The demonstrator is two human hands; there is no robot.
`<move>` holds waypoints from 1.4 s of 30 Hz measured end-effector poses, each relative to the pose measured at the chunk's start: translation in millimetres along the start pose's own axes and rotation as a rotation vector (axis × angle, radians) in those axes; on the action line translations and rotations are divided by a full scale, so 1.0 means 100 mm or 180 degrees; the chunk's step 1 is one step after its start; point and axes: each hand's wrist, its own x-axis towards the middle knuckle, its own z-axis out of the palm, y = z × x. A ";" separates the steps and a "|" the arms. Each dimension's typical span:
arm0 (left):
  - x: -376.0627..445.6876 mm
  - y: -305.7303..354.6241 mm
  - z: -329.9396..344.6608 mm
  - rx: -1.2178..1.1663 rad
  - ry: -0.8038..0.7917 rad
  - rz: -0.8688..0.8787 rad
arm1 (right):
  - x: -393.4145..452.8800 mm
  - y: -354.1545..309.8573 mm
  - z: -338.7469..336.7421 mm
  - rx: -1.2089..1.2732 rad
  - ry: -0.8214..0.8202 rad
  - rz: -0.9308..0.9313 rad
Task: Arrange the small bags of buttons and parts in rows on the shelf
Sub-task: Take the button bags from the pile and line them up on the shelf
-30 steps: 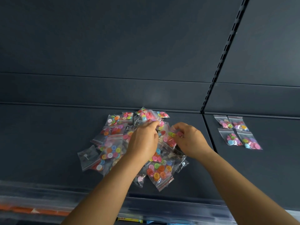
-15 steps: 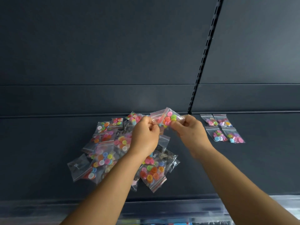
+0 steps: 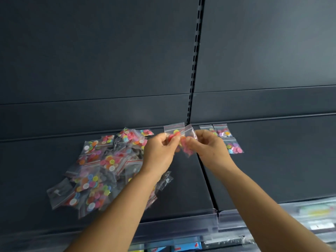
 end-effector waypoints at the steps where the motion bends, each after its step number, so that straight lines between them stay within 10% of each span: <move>1: -0.02 0.01 0.08 0.0029 -0.0029 -0.0018 | -0.02 0.00 -0.08 0.0132 0.0036 -0.0059; 20: -0.21 -0.01 1.10 0.0405 -0.0099 -0.0342 | 0.04 0.65 -1.30 -0.0317 0.0639 0.0472; 42: -0.36 -0.12 1.24 0.2828 -0.0953 0.1178 | -0.03 0.88 -1.35 -0.2501 -0.0534 -0.0541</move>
